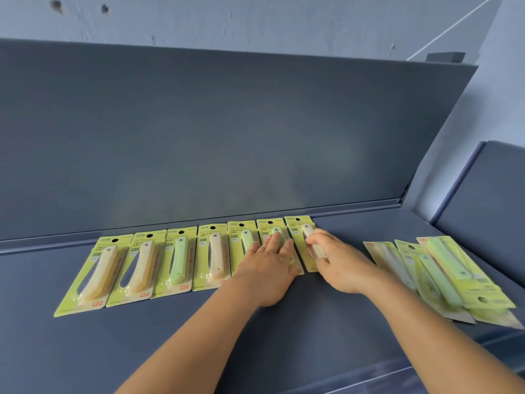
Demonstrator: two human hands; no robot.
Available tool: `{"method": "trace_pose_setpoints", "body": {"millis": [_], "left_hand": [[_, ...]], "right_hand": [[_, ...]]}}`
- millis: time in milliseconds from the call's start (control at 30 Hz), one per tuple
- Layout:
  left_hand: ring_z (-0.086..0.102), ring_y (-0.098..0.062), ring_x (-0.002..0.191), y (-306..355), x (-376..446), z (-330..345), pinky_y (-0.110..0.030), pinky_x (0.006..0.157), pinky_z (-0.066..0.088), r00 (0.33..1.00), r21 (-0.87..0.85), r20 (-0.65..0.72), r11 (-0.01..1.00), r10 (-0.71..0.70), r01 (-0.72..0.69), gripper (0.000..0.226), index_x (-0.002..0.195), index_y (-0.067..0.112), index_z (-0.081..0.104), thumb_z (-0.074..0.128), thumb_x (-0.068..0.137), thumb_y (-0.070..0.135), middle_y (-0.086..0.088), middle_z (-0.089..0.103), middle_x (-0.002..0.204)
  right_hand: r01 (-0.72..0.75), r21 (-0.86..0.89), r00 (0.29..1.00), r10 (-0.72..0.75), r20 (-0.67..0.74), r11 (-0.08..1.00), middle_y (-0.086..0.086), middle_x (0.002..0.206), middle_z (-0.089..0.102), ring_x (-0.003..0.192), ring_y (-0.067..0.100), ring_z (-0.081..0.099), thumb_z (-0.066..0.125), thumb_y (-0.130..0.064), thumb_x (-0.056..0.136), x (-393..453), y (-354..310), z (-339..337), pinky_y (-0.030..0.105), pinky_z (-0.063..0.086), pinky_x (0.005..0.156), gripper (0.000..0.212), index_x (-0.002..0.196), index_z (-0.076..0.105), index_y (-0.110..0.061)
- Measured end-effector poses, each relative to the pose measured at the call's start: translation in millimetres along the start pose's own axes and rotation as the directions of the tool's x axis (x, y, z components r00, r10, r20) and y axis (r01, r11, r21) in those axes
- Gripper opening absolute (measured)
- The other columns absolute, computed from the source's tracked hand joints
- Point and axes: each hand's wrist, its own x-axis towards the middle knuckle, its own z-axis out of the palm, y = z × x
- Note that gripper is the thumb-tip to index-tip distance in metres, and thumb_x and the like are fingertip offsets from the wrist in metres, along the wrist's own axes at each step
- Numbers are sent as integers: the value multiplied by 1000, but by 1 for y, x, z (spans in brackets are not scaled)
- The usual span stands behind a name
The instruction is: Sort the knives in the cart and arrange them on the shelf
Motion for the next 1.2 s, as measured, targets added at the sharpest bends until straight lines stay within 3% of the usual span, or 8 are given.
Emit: {"method": "trace_pose_setpoints", "body": {"millis": [100,200,500,767,967,1100,1200], "left_hand": [[0,-26,148,-1,-1,1,-40,120,2,1000,3,-3,1000,7,-7,62,153,16,1,24,102,43,-9,-4,160],[2,-26,148,-1,-1,2,-40,119,4,1000,9,-17,1000,16,-16,62,153,15,0,23,102,42,-10,-4,160],[3,-26,148,1,0,4,-39,119,4,999,26,-35,999,-26,26,62,152,13,2,22,102,43,-13,-2,160],[3,-27,148,0,-1,4,-39,118,4,999,25,-42,1000,-7,8,60,152,14,2,21,103,41,-14,-2,160],[6,-24,148,1,-4,2,-40,119,5,994,1,-105,1000,5,-5,60,152,15,1,23,102,41,-11,0,160],[13,-21,145,24,-11,-9,-36,117,12,963,-6,-232,990,139,-144,63,151,16,7,30,100,44,-4,9,159],[14,-17,144,55,-16,-16,-30,116,15,934,-41,-218,953,284,-299,64,151,20,10,36,99,45,0,14,156]], "right_hand": [[25,-18,999,-24,28,1000,-22,157,6,134,16,37,30,-7,97,0,-5,1,28,35,104,60,150,16,-31],[15,-27,999,-14,49,1000,-25,157,1,134,18,37,29,-4,97,0,-7,1,30,37,105,67,152,7,-35],[-44,-29,999,44,6,999,-20,158,-3,137,18,33,31,-8,99,3,-10,10,30,38,104,63,152,6,-31],[-65,-73,997,61,-50,995,-14,158,6,139,20,27,31,-12,100,5,-19,14,36,37,106,60,152,6,-28],[-60,17,996,61,-70,998,-13,159,3,143,20,22,32,-13,99,0,-19,10,37,32,110,61,152,7,-29],[-50,74,980,63,-189,996,-11,160,4,146,14,15,33,-20,101,-18,-4,-8,33,23,116,56,153,13,-23],[-77,37,976,83,-203,996,-10,159,8,145,13,17,35,-16,100,-35,23,-25,28,21,116,52,150,24,-22]]}}
